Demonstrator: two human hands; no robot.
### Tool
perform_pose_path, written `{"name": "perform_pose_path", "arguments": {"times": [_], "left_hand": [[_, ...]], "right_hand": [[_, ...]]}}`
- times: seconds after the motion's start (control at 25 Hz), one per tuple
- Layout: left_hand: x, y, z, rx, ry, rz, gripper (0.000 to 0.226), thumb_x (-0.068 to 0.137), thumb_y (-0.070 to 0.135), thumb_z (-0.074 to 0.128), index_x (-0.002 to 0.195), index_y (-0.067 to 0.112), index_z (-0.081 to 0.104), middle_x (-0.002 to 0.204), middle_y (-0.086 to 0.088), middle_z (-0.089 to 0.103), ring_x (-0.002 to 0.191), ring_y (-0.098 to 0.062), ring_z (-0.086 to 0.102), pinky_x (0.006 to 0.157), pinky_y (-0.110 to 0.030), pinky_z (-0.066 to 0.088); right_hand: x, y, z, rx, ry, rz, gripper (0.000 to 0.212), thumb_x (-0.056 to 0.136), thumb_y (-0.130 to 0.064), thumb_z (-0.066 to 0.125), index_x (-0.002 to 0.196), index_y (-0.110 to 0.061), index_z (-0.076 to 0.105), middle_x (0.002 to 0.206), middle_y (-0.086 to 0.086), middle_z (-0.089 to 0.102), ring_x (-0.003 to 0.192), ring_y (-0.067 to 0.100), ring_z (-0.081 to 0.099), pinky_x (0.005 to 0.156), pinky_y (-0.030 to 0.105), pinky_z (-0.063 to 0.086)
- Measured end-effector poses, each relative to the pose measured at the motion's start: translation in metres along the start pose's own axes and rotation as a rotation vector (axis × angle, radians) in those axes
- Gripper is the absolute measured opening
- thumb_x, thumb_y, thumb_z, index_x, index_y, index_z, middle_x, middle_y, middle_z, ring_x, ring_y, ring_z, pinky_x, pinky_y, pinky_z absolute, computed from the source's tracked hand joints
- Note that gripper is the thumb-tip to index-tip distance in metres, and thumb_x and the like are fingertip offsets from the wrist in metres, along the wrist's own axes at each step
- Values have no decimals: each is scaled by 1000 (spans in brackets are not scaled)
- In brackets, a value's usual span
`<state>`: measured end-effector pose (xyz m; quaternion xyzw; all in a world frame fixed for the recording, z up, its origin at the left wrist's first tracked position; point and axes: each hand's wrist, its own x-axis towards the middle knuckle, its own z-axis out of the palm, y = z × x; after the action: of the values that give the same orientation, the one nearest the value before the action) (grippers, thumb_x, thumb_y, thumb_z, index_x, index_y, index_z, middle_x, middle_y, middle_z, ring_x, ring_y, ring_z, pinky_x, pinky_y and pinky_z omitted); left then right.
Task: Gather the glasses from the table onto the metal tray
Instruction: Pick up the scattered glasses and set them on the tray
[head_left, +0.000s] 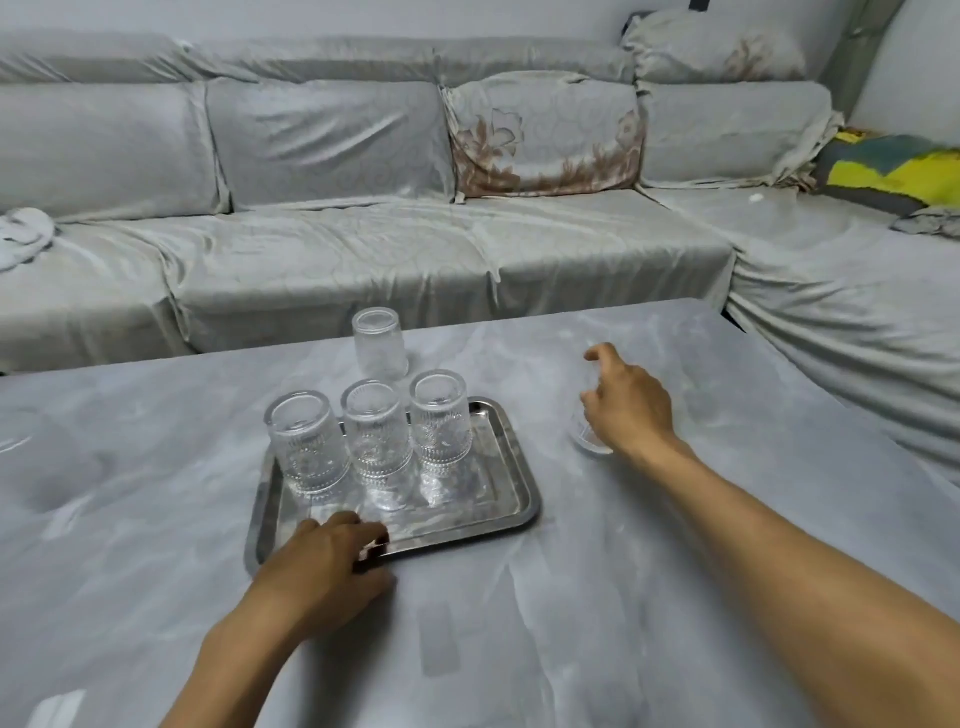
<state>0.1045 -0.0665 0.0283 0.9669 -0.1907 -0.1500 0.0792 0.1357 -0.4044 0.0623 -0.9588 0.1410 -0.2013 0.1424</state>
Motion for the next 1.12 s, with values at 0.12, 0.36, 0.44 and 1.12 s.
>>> {"name": "perform_pose_path", "arguments": {"times": [0.12,0.36,0.44,1.12], "left_hand": [[-3,10,-9,-215,201,-24,52,83,42,62,132,28,55,127,0,61,117,-23,56,96,-38,47],[-36,29,-40,-1085,409,106,88,58,51,85,135,37,45,129,11,61,116,-3,59,100,-36,49],[-43,27,-49,-1121,594,81,84,54,51,88,128,35,51,124,10,65,113,-4,61,96,-30,50],[-10,-36,-34,-1273,813,-405,62,50,42,89,101,31,55,100,-2,73,87,-18,70,78,-41,58]], "right_hand": [[-25,-48,-24,355,182,36,38,84,-16,62,117,-24,47,66,-3,59,67,26,61,58,34,44],[-94,-151,-36,1545,-154,406,23,85,-8,68,100,-18,56,69,5,61,50,13,60,36,27,48],[-107,-175,-25,1704,-302,499,18,86,-8,65,96,-19,55,68,5,60,48,13,59,34,24,44],[-99,-195,6,1229,-343,258,20,81,-13,69,95,-25,60,70,3,72,46,15,60,40,26,46]]}}
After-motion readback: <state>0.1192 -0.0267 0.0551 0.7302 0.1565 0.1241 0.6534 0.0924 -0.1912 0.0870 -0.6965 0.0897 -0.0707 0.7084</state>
